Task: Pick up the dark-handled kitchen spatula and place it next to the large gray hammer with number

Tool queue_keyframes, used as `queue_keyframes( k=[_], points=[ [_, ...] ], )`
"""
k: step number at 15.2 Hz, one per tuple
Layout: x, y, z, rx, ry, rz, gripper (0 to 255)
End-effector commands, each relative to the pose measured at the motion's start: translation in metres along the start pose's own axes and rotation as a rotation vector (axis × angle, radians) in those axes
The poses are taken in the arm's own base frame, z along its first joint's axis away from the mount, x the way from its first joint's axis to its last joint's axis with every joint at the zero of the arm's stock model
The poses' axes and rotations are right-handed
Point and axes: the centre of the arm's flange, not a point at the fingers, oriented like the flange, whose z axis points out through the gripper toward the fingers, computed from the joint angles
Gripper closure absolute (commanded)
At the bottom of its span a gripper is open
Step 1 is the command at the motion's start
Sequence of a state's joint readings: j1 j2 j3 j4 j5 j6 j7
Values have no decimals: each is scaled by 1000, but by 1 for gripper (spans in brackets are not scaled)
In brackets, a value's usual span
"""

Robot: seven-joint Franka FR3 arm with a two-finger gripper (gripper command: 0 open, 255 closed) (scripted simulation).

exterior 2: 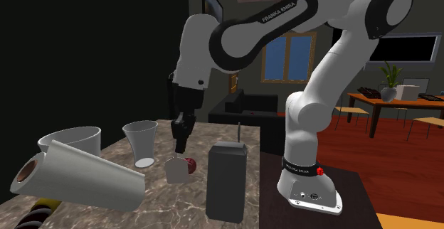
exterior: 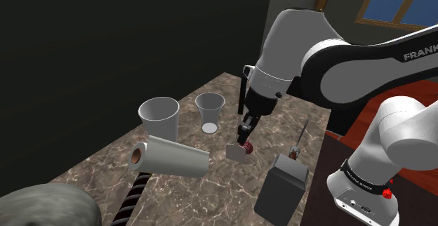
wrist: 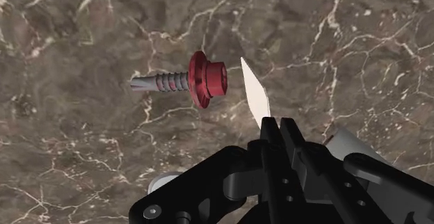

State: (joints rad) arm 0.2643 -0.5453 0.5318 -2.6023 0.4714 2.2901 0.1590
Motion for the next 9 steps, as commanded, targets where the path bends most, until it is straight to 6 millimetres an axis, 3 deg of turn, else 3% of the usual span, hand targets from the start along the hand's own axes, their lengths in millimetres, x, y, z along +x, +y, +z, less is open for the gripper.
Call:
queue_keyframes(
  k=[1, 5, 6, 9],
  points=[
    [-1, 1, 4, -3, -9, 1, 255],
    [-1, 1, 4, -3, -9, 1, 255],
    [-1, 2, 4, -3, -9, 1, 0],
    [-1, 3, 4, -3, -10, 1, 0]
  ],
)
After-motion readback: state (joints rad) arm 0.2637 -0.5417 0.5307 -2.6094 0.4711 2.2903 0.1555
